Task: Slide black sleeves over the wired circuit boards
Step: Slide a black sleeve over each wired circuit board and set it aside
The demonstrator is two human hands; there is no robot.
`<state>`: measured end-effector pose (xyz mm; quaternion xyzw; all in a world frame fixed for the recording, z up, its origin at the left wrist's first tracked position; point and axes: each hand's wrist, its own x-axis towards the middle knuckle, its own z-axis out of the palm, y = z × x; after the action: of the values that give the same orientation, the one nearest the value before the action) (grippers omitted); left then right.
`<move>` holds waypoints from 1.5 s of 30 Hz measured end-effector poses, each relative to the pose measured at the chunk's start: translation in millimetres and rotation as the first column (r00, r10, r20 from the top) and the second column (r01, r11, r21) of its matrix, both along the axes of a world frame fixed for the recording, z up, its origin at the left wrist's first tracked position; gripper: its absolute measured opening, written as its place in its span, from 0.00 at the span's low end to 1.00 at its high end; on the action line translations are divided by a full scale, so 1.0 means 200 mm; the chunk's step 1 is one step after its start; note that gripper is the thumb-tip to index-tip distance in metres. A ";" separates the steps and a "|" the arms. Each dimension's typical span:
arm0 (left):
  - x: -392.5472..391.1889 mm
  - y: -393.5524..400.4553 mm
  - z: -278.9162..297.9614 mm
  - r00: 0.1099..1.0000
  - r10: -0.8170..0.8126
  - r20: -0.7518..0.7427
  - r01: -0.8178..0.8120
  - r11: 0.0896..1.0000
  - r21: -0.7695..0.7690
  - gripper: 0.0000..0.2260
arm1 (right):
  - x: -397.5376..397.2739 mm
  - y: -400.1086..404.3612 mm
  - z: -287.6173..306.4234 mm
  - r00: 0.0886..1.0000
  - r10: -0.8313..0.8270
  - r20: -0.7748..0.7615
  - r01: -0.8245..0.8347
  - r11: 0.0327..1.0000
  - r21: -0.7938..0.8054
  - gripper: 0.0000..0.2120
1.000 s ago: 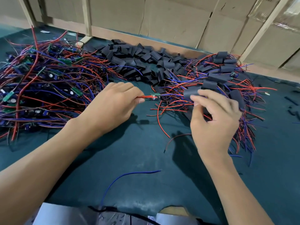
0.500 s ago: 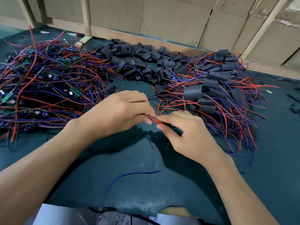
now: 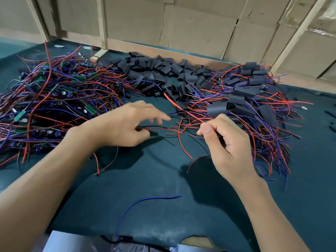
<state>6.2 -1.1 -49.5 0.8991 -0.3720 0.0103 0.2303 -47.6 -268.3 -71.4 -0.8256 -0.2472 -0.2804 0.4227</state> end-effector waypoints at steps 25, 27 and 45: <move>0.68 -0.16 -0.05 0.825 0.550 0.128 -0.564 0.794 0.226 0.13 | 0.00 0.03 -0.03 0.999 0.006 0.043 -0.008 0.999 0.041 0.11; 0.68 -0.18 -0.06 0.834 0.540 0.111 -0.549 0.795 0.258 0.07 | 0.00 0.04 -0.05 0.999 -0.004 0.039 0.002 0.999 0.036 0.12; 0.00 -0.17 -0.09 0.924 0.255 0.286 -0.095 0.875 -0.474 0.20 | 0.00 0.08 -0.03 0.996 -0.091 0.018 0.089 0.992 0.091 0.10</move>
<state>5.8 -34.7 -66.8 0.8356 -0.3092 0.2726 0.3631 -48.1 -252.6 -77.0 -0.8127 -0.2013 -0.3194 0.4438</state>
